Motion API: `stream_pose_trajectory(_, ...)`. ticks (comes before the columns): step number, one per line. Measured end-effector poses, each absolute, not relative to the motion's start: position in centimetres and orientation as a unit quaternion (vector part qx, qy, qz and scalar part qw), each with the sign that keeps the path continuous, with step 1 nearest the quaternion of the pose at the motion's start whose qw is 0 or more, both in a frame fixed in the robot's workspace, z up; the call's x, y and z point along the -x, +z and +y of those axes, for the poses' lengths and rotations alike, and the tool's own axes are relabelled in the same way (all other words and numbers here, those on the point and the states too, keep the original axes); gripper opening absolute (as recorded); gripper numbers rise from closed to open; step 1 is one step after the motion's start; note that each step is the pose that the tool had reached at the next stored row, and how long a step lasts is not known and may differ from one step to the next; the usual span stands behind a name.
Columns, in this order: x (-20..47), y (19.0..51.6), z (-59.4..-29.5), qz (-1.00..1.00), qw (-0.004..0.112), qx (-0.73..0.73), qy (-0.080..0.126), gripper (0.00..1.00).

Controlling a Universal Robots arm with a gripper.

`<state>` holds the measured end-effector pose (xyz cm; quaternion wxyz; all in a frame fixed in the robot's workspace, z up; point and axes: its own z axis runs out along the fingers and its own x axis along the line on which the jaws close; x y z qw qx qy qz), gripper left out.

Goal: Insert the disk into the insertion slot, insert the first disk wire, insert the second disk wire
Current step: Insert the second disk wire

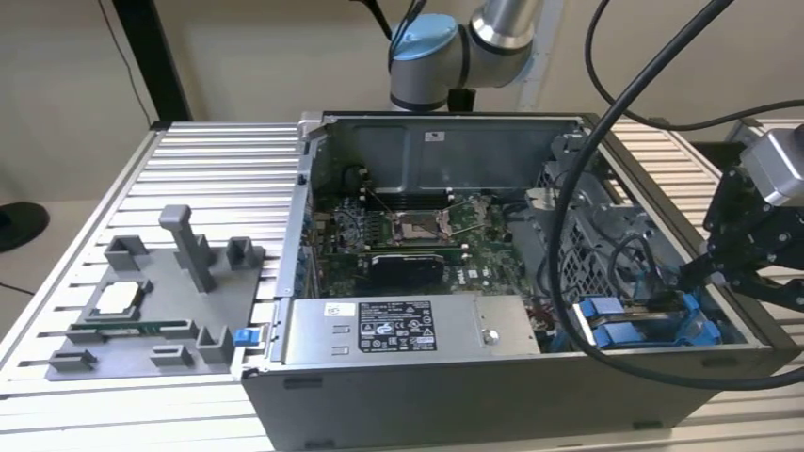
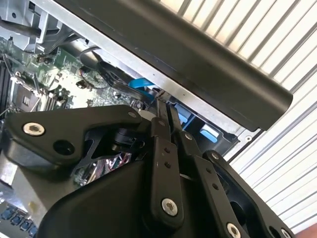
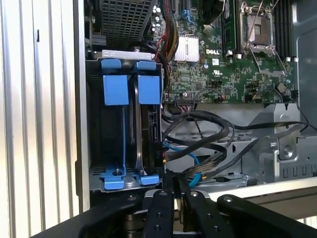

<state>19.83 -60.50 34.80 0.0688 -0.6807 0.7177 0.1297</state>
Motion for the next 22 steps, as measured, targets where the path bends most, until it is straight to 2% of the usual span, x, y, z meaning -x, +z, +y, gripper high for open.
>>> stream_pose_trajectory(22, -19.82, 35.08, -60.51, 0.718, 0.065, 0.68, 0.133, 0.0)
